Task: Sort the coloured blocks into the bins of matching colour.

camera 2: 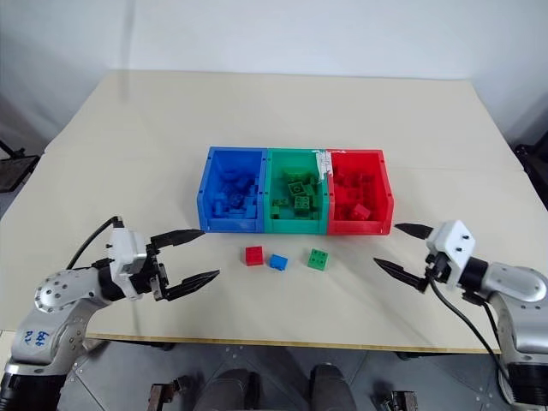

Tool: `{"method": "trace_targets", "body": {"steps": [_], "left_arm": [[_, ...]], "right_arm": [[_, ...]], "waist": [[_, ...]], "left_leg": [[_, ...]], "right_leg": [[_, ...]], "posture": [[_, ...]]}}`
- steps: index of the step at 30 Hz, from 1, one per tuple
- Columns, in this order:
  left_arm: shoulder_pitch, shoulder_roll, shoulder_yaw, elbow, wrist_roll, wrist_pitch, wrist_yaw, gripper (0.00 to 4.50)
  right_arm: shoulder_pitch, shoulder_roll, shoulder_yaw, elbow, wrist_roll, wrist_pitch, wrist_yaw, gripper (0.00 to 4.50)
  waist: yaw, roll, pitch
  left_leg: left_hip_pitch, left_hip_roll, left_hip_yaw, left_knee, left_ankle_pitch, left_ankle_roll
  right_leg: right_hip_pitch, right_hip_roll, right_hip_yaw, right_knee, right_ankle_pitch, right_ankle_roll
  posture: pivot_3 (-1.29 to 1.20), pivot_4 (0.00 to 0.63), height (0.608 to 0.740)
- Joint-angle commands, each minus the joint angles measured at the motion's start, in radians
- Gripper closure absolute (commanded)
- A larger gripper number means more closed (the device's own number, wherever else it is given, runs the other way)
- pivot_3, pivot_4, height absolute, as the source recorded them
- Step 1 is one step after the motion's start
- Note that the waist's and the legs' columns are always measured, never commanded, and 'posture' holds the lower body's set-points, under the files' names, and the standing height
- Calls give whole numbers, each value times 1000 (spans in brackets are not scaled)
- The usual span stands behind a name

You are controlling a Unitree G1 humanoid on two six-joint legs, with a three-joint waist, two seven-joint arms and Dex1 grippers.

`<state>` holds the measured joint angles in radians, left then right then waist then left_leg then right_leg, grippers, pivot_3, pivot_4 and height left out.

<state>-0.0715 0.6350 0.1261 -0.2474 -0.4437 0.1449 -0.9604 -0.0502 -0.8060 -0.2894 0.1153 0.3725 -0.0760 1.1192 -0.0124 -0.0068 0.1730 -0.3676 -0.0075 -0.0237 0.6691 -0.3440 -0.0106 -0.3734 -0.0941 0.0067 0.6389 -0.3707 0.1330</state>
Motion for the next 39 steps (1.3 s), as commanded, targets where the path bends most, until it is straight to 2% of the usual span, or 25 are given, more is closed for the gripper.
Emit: {"method": "trace_targets", "body": {"steps": [1,6,12,17,25,29,35,39], "left_arm": [[-23,-1,-15,10,-2,-33,-30,0],[-1,6,6,5,-24,-34,-40,0],[103,23,79,-14,-46,-37,-47,0],[175,35,132,-37,-50,-37,-42,0],[252,24,172,-122,-65,-16,-6,0],[268,22,174,-152,-76,-7,6,0],[269,23,176,-164,-88,3,16,0],[273,13,186,-172,-99,10,37,0]], "right_arm": [[5,-32,-37,29,15,-88,68,11],[-15,-26,11,3,45,-55,126,11],[-103,41,188,-194,121,177,125,11],[-222,89,329,-174,31,294,69,11],[-319,140,440,-43,-94,243,57,11],[-337,183,450,-20,-106,230,49,895],[-341,200,420,-44,-83,234,51,2997],[-419,245,375,-126,1,350,-9,3006]], "waist": [[-7,0,0],[-18,0,0],[-16,0,0],[-9,0,0],[8,0,0],[7,1,0],[7,1,0],[-3,1,1]], "left_leg": [[1,0,0,0,0,0],[2,2,0,0,1,-2],[1,2,-1,0,2,-3],[-2,1,-6,4,2,-3],[-3,0,-9,1,2,-3],[-3,0,-9,1,2,-3],[-3,0,-9,1,2,-3],[-3,0,-9,1,2,-3]], "right_leg": [[0,0,0,1,0,0],[0,0,0,3,0,0],[-1,0,0,4,0,0],[-1,-2,2,3,0,0],[-1,-3,0,0,0,-1],[-1,-2,-1,0,0,-1],[-1,-2,-1,0,0,-1],[-1,-2,-2,1,0,-1]], "posture": [[0,150,740],[0,150,740],[0,150,740],[0,150,740],[0,150,740],[0,150,740],[0,150,740],[0,150,740]]}}
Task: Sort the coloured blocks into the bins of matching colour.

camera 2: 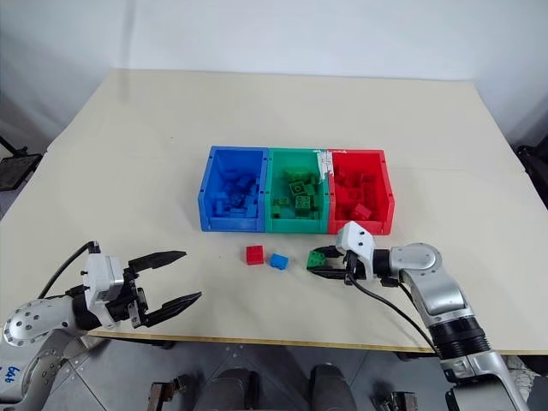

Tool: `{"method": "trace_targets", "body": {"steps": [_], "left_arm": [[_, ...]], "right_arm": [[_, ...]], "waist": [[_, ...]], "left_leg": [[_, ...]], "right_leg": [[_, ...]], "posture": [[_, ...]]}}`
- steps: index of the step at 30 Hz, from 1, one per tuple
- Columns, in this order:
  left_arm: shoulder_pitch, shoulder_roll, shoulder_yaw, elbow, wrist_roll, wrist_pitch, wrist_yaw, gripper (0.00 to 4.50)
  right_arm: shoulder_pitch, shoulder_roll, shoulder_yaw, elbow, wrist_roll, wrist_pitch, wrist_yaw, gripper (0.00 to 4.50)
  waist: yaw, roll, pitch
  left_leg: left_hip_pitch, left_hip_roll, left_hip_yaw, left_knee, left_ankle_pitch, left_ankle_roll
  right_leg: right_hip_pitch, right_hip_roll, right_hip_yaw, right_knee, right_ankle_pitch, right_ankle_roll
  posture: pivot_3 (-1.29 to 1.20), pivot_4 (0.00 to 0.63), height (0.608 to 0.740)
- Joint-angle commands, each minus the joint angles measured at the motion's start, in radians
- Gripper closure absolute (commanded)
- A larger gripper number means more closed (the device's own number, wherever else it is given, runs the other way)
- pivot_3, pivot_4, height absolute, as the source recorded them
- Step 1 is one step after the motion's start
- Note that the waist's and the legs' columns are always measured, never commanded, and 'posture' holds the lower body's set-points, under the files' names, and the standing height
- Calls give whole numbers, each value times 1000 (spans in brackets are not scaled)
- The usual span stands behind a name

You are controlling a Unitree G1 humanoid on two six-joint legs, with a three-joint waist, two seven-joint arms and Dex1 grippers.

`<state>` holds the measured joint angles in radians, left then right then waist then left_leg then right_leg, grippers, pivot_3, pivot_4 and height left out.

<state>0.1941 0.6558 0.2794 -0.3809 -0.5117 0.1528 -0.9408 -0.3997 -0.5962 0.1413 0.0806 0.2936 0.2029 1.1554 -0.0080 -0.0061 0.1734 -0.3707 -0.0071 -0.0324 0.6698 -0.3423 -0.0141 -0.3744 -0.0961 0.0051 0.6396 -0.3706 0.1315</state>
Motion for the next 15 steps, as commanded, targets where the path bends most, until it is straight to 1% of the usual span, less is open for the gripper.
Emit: {"method": "trace_targets", "body": {"steps": [1,4,9,11,12,15], "left_arm": [[10,-11,35,-43,-35,4,24,0],[13,-19,36,-52,-38,10,38,0],[6,-26,34,-66,-41,19,59,0],[2,-27,34,-67,-41,21,65,0],[1,-26,33,-67,-42,22,66,0],[-7,-26,29,-62,-41,22,69,0]], "right_arm": [[-107,58,-68,-100,104,118,-75,3006],[-212,120,-83,-66,104,173,-164,3006],[-312,181,-74,29,35,138,-263,3006],[-330,190,-62,73,-2,97,-277,2277],[-333,193,-60,90,-11,82,-278,2027],[-336,195,-70,126,-27,41,-281,979]], "waist": [[-12,0,0],[-24,1,0],[-19,1,0],[-19,1,0],[-20,1,0],[-23,1,0]], "left_leg": [[0,0,0,0,0,0],[1,0,0,0,1,-2],[1,0,-2,-2,1,-2],[0,-1,-2,-2,1,-2],[0,-1,-2,-2,1,-2],[0,-1,-2,-3,1,-1]], "right_leg": [[0,0,0,0,0,0],[0,0,0,2,0,0],[-1,0,0,3,0,-1],[-2,-1,0,4,0,-2],[-2,-1,0,4,0,-2],[-2,0,-1,5,0,-2]], "posture": [[0,150,740],[0,150,740],[0,150,740],[0,150,740],[0,150,740],[0,150,740]]}}
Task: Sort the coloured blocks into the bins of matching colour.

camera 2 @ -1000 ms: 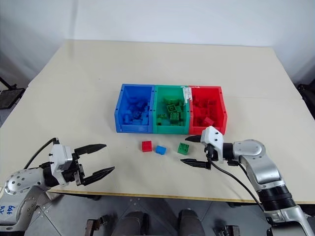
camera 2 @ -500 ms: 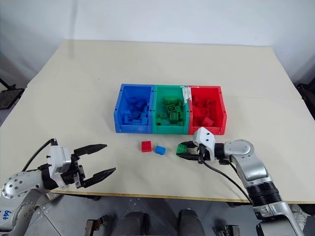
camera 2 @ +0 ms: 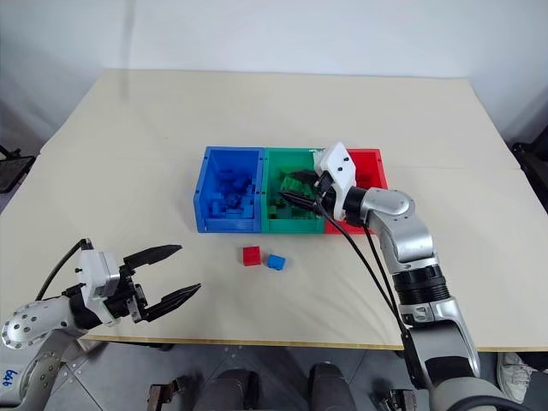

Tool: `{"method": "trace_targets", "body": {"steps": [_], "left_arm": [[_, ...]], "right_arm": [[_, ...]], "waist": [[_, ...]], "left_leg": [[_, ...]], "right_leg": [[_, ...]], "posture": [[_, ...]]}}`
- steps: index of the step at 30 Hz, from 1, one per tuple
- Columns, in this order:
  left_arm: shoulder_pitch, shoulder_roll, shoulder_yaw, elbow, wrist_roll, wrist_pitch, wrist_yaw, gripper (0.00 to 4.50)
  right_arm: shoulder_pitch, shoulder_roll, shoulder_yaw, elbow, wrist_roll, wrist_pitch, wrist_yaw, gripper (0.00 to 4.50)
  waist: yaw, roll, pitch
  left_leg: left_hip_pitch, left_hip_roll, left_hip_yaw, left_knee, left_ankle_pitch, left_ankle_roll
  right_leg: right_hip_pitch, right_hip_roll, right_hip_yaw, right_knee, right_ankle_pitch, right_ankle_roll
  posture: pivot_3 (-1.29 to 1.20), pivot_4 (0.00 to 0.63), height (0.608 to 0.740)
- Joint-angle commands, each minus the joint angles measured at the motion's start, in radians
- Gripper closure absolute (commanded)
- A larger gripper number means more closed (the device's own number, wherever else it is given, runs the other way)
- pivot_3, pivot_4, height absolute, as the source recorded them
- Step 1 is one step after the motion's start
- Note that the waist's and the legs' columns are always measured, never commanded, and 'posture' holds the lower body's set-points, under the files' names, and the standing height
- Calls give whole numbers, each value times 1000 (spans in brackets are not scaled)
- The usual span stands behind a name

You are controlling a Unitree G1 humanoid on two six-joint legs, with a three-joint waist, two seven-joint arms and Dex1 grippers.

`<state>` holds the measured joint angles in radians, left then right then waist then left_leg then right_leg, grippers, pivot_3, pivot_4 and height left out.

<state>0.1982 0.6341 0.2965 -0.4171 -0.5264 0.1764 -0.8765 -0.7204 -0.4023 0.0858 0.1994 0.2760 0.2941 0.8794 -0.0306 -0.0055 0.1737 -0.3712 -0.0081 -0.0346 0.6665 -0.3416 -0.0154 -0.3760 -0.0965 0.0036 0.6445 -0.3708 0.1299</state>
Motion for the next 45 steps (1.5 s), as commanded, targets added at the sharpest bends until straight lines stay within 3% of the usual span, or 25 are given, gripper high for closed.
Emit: {"method": "trace_targets", "body": {"steps": [1,3,7,11,17,21,26,32,37,45], "left_arm": [[-16,-4,11,-21,-26,-1,5,0],[-25,-3,9,-10,-24,-2,2,0],[-43,4,19,24,-25,-3,-13,0],[-50,39,48,116,-17,-15,-65,0],[-119,117,63,266,6,-52,-161,0],[-208,165,0,271,46,-74,-207,0],[-382,215,-190,158,110,79,-195,0],[-608,149,-436,127,209,255,-148,0],[-809,41,-634,247,365,340,-110,0],[-907,-71,-725,381,439,341,-124,0]], "right_arm": [[-9,-7,-22,8,-10,-64,3,662],[20,-34,-50,-13,7,-83,27,27],[130,-89,-136,-113,108,-130,127,27],[328,-216,-225,-169,194,-189,314,27],[520,-373,-314,-147,193,-288,451,27],[593,-428,-358,-165,221,-303,499,27],[659,-428,-383,-239,234,-265,444,27],[719,-410,-392,-336,239,-216,354,27],[737,-405,-389,-377,261,-179,329,27],[766,-392,-403,-425,267,-174,282,27]], "waist": [[-1,0,0],[-1,0,0],[5,0,0],[6,0,0],[1,0,0],[3,0,0],[8,0,0],[12,0,0],[21,0,0],[33,0,1]], "left_leg": [[0,0,0,0,0,0],[0,0,0,-1,0,0],[0,0,-1,0,0,0],[0,0,-1,0,0,1],[2,0,3,0,0,1],[4,1,5,1,1,1],[3,1,3,2,2,1],[1,0,2,1,2,1],[1,-1,4,3,2,1],[0,-1,4,9,2,2]], "right_leg": [[0,0,-1,0,0,0],[0,0,-2,0,0,0],[1,0,-2,-1,0,0],[1,0,-2,-1,0,0],[2,1,-2,-4,0,0],[2,1,-2,-2,0,0],[3,0,2,-1,0,0],[2,2,1,1,0,1],[2,5,-1,1,1,1],[1,7,0,2,1,2]], "posture": [[0,150,740],[0,150,740],[0,150,740],[0,150,740],[0,150,740],[0,150,740],[0,150,740],[0,150,740],[0,150,740],[0,150,740]]}}
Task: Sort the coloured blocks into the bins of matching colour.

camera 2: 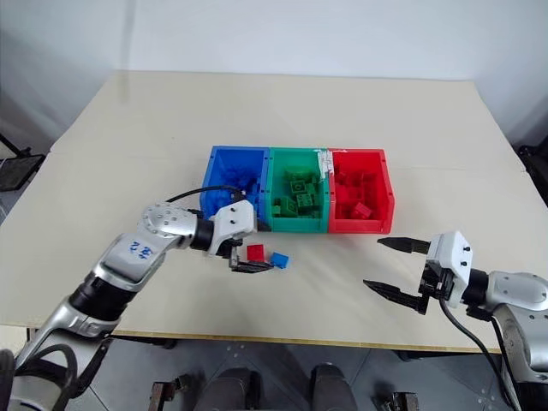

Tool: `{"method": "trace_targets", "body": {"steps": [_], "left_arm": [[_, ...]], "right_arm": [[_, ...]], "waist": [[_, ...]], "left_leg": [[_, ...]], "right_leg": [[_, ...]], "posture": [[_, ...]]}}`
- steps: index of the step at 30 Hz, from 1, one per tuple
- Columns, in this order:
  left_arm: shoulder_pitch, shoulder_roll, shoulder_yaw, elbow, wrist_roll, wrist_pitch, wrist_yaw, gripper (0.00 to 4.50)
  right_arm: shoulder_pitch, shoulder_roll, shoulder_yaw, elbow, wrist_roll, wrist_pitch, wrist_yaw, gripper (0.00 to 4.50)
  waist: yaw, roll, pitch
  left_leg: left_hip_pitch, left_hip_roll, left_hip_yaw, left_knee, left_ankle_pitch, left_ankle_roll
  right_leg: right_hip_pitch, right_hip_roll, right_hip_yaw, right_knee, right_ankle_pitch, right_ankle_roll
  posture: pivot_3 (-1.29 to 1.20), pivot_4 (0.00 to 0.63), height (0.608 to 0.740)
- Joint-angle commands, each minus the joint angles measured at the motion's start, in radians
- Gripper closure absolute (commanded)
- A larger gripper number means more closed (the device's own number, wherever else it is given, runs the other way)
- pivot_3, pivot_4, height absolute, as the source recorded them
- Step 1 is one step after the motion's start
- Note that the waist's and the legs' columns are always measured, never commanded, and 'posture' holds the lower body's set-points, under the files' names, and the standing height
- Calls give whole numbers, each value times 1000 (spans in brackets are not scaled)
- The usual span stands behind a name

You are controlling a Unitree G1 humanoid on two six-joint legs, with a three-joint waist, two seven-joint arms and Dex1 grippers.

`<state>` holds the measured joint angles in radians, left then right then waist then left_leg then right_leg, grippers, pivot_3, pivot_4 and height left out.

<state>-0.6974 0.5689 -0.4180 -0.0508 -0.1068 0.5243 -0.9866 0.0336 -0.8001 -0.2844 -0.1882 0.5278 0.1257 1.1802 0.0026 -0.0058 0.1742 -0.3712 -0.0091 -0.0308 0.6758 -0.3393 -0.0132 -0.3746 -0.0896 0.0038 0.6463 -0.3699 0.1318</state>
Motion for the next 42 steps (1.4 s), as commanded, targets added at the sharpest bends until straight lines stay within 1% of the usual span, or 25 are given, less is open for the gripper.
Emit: {"method": "trace_targets", "body": {"steps": [1,3,5,6,9,13,16,18,20,24,27,28,30,34,36,39,41,42], "left_arm": [[-10,-21,-18,14,16,-12,-19,0],[-11,-41,-36,13,27,-32,-29,0],[-19,-44,-54,26,70,-38,-12,408],[-20,-44,-59,28,76,-38,-21,534],[-20,-54,-74,36,85,-36,-38,1394],[-27,-69,-95,71,122,-34,-34,2668],[-25,-76,-94,74,123,-33,-48,3551],[-23,-81,-87,71,120,-37,-52,3578],[-21,-100,-55,73,97,-62,-43,3578],[-9,-161,104,57,-10,-128,6,3578],[37,-160,225,-8,-97,-184,9,3578],[59,-157,282,-36,-134,-173,25,3578],[101,-151,378,-72,-178,-217,57,3578],[166,-106,504,-98,-183,-222,151,3578],[177,-89,542,-89,-179,-188,206,3578],[156,-78,558,-32,-155,-107,296,3578],[127,-100,566,1,-185,-45,329,3578],[116,-109,564,14,-190,-45,336,3578]], "right_arm": [[15,7,-34,-42,14,-6,-26,27],[23,10,-36,-53,12,-7,-42,27],[30,12,-37,-63,15,-7,-53,0],[34,13,-37,-67,15,-7,-56,0],[42,16,-36,-73,13,-10,-66,0],[39,18,-31,-81,9,-11,-84,0],[30,18,-20,-91,6,-4,-98,0],[18,17,-10,-99,5,8,-109,0],[4,15,-2,-108,7,21,-121,0],[-19,23,3,-124,23,46,-137,0],[-39,37,4,-142,44,68,-155,0],[-49,45,5,-152,52,74,-166,0],[-67,67,4,-168,65,74,-181,0],[-110,118,0,-197,91,89,-244,0],[-122,130,3,-202,88,87,-257,0],[-134,143,12,-194,80,82,-266,0],[-134,146,19,-181,69,74,-259,0],[-134,147,21,-174,65,68,-254,0]], "waist": [[0,0,0],[1,0,0],[2,0,0],[3,0,0],[3,0,0],[6,0,0],[12,0,0],[12,0,0],[14,0,0],[20,0,0],[17,0,0],[15,0,0],[10,0,0],[9,0,0],[10,-1,0],[20,-1,0],[23,-1,0],[23,-1,0]], "left_leg": [[0,0,0,1,0,0],[0,0,0,2,0,0],[-1,0,-1,3,0,0],[-1,0,-1,4,0,0],[-1,0,-1,4,0,0],[-1,-1,-1,4,0,0],[-1,-2,-1,5,0,1],[-1,-2,0,5,0,1],[-1,-2,-1,5,0,1],[-1,-2,-1,6,0,2],[-1,-2,-1,5,0,1],[-1,-2,-1,5,0,1],[-1,-1,-1,5,0,1],[-1,-1,-1,5,0,1],[-1,-1,-1,5,0,1],[-1,-3,-2,5,0,1],[-1,-5,-4,5,0,2],[-1,-5,-4,5,0,2]], "right_leg": [[0,0,0,0,0,0],[0,-3,0,1,0,0],[0,-3,0,1,0,1],[0,-3,0,1,1,1],[1,-3,0,1,1,1],[1,-3,0,2,1,2],[1,-3,0,2,1,2],[1,-3,0,2,1,2],[1,-3,1,2,1,2],[1,-5,0,2,1,3],[1,-6,0,1,1,3],[0,-6,0,1,1,3],[0,-5,-1,1,1,3],[0,-6,-1,2,1,3],[0,-6,-1,2,2,3],[1,-7,-1,2,2,4],[1,-6,-1,2,2,4],[1,-6,-1,2,2,4]], "posture": [[0,150,740],[0,150,740],[0,150,740],[0,150,740],[0,150,740],[0,150,740],[0,150,740],[0,150,740],[0,150,740],[0,150,740],[0,150,740],[0,150,740],[0,150,740],[0,150,740],[0,150,740],[0,150,740],[0,150,740],[0,150,740]]}}
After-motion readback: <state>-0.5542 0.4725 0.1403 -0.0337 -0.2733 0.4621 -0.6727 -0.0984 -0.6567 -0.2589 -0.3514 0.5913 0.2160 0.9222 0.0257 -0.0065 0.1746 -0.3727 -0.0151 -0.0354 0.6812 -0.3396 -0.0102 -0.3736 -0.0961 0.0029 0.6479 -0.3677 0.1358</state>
